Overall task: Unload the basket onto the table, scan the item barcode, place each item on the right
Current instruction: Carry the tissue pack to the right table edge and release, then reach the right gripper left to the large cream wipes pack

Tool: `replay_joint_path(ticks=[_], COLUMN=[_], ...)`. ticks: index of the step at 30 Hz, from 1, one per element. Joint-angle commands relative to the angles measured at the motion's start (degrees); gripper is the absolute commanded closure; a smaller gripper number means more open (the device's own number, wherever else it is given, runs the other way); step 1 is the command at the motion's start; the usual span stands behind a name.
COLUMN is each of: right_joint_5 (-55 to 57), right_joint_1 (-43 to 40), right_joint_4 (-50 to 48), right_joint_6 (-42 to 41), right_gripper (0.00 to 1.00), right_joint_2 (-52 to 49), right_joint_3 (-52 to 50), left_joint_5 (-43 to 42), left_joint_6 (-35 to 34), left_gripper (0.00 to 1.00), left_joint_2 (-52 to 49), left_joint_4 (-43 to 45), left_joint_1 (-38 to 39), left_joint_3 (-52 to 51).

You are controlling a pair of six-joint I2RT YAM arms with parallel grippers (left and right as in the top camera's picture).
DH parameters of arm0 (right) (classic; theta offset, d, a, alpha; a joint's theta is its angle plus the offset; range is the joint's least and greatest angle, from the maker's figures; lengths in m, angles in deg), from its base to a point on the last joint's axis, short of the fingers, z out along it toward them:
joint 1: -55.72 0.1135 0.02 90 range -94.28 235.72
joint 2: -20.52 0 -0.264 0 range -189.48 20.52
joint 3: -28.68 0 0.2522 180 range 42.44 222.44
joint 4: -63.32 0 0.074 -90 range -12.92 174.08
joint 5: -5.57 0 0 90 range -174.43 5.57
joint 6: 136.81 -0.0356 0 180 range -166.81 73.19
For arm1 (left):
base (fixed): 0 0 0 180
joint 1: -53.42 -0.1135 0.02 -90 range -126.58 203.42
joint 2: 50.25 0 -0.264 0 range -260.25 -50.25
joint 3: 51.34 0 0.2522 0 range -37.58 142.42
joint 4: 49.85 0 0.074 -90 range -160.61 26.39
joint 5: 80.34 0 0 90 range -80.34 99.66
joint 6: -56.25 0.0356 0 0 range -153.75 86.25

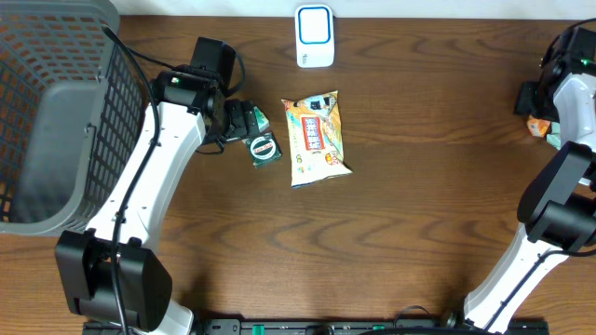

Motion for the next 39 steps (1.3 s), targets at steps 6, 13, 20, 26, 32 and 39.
replay_joint_path(ticks=[6,13,20,26,32,39], right_joint_5=[-53.13,-59.67,-54.36,-46.47,-45.31,-44.81], right_joint_1=[4.31,11.93,22.51,30.88,35.43,39.56], right_joint_4=[-1.81,5.97,2.56,-4.26,-11.19,-15.26], right_joint_6=[-0.76,-0.11,1.42,-7.08,-12.22,-12.35], right_gripper=[0.32,0.01,0.01,0.01,0.01,0.01], right_joint_2=[0.79,0.61,0.61,0.59,0.59,0.59], right_joint_3=[-0.17,-0.48,-5.44,-11.5,-15.28,-18.27], left_joint_5=[0.66,0.66,0.66,0.66,0.66,0.66], left_joint_6=[0.31,0.31,0.31,0.31,0.31,0.31], left_gripper=[0.03,0.02,0.02,0.02,0.02,0.02], left_joint_2=[0.02,0.02,0.02,0.02,0.02,0.02], left_joint_4=[-0.15,-0.15,-0.15,-0.15,-0.15,-0.15], left_joint_1=[-0.13,-0.13,-0.13,-0.13,-0.13,-0.13], left_joint_3=[0.48,0.48,0.48,0.48,0.48,0.48])
